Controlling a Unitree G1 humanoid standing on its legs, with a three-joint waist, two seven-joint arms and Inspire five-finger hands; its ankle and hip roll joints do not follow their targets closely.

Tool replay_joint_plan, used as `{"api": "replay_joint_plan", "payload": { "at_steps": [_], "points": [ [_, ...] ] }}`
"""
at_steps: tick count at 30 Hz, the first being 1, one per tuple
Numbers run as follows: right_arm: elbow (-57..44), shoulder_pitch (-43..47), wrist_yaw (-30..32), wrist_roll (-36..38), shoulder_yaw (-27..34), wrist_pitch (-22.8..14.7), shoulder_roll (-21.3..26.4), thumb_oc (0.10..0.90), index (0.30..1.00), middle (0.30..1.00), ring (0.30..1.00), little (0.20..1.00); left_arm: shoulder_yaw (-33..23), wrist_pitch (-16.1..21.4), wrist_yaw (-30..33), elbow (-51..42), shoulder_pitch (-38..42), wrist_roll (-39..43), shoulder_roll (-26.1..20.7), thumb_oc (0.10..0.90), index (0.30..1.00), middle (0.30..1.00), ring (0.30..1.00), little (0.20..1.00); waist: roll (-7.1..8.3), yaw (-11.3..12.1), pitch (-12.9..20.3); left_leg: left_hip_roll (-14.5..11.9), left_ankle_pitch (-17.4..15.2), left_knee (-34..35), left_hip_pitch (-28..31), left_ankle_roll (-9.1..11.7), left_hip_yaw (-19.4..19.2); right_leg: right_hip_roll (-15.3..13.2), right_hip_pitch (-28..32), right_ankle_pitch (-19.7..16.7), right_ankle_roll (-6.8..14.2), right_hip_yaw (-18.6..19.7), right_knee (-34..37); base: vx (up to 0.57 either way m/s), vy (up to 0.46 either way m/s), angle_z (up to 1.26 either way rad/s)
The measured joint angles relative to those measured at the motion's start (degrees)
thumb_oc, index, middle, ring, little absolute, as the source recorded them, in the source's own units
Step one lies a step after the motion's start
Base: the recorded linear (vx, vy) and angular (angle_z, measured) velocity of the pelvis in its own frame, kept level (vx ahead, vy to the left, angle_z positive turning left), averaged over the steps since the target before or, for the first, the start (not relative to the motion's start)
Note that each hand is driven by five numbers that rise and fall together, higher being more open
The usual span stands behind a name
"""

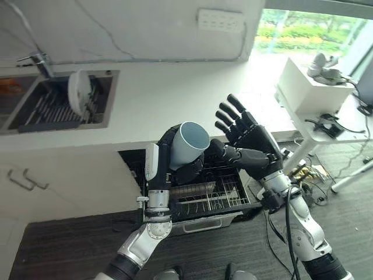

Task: Place the dishes in the dishwasher.

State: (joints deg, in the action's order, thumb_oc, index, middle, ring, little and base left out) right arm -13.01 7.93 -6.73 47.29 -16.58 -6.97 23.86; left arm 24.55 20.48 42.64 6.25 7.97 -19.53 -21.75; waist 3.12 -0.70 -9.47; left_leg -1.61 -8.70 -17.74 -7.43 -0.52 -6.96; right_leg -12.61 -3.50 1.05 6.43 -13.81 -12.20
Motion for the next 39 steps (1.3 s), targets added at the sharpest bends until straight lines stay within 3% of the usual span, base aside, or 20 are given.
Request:
{"api": "replay_joint_plan", "payload": {
  "at_steps": [8, 13, 21, 39],
  "points": [
    [4.60, 4.23, 1.48, -0.01, -3.14, 3.46, 0.01, 0.800, 0.900, 0.900, 0.900, 0.900, -0.28, 0.02, 2.25, -0.02, 0.11, -3.44, -2.33, 0.400, 0.300, 0.300, 0.300, 0.300, 0.40, 2.70, 0.02, 0.79, 0.72, -1.01, -1.26, 0.05, 2.85, -0.24, 0.84, 0.69, 0.50, -0.84, 0.17, 0.02, -0.009, 0.23],
    [4.63, 4.34, 1.41, 0.01, -3.49, 4.17, -0.65, 0.800, 0.900, 0.900, 0.900, 0.900, -0.31, 0.00, 3.20, -0.01, 0.11, -3.45, -2.43, 0.400, 0.300, 0.300, 0.300, 0.300, 0.87, 2.72, -0.05, 0.98, 0.88, -1.03, -1.31, 0.02, 3.36, -0.28, 1.57, 0.70, 0.48, -0.83, 0.47, 0.01, -0.008, 0.07],
    [4.66, 4.82, -3.02, 0.16, -3.50, 9.07, 0.41, 0.800, 0.900, 0.900, 0.900, 0.900, -0.56, -0.05, 3.10, 1.13, 0.05, -3.30, -2.60, 0.400, 0.300, 0.300, 0.300, 0.300, 0.97, 4.21, -0.07, 1.22, 1.14, -1.04, -1.72, 0.05, 4.52, -0.07, 2.17, 0.71, 0.48, -1.26, 1.02, 0.01, -0.027, 0.07],
    [6.73, 8.35, -6.12, 2.44, -3.76, 12.03, 1.25, 0.800, 0.900, 0.900, 0.900, 0.900, -1.93, 0.11, 1.96, 1.77, 0.04, -1.08, -2.69, 0.400, 0.300, 0.300, 0.300, 0.300, 1.49, 4.16, -0.25, 1.55, 1.37, -1.01, -1.63, -0.08, 4.70, -0.29, 2.36, 0.82, 0.65, -1.22, 1.17, 0.00, -0.001, 0.01]
  ]
}}
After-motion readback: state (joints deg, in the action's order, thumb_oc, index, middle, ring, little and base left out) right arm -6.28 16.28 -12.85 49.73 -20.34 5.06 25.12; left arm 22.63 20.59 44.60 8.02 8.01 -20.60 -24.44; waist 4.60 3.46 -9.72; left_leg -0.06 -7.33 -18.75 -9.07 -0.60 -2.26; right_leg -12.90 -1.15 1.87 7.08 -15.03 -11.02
